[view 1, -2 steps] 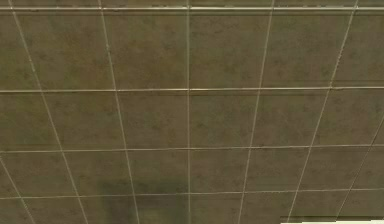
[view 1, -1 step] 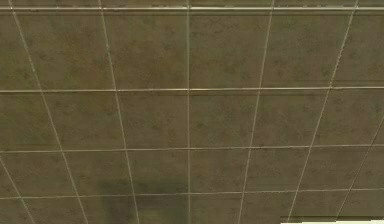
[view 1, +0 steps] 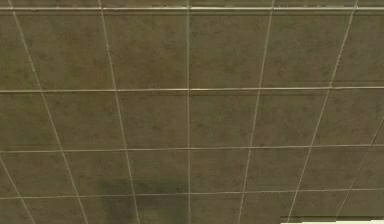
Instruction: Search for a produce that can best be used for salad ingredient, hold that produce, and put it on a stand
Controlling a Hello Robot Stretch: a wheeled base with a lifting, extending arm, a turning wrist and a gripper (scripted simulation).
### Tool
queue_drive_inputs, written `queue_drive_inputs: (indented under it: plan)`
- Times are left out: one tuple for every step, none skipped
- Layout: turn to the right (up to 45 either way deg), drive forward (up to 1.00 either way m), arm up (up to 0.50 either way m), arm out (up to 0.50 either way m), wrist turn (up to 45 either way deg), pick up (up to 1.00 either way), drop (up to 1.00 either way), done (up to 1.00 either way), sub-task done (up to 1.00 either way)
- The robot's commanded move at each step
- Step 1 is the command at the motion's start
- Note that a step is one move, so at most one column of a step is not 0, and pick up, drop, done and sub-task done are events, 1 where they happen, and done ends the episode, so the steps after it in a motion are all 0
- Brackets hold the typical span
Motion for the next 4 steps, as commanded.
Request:
queue_drive_inputs:
  plan:
    - [0.0, 0.00, 0.08, 0.00, 0.0, 0.00, 0.00, 0.00, 0.00]
    - [0.0, 0.00, 0.00, 0.00, -45.0, 0.00, 0.00, 0.00, 0.00]
    - [0.0, 0.00, 0.00, 0.00, -45.0, 0.00, 0.00, 0.00, 0.00]
    - [0.0, 0.00, 0.00, 0.00, -15.0, 0.00, 0.00, 0.00, 0.00]
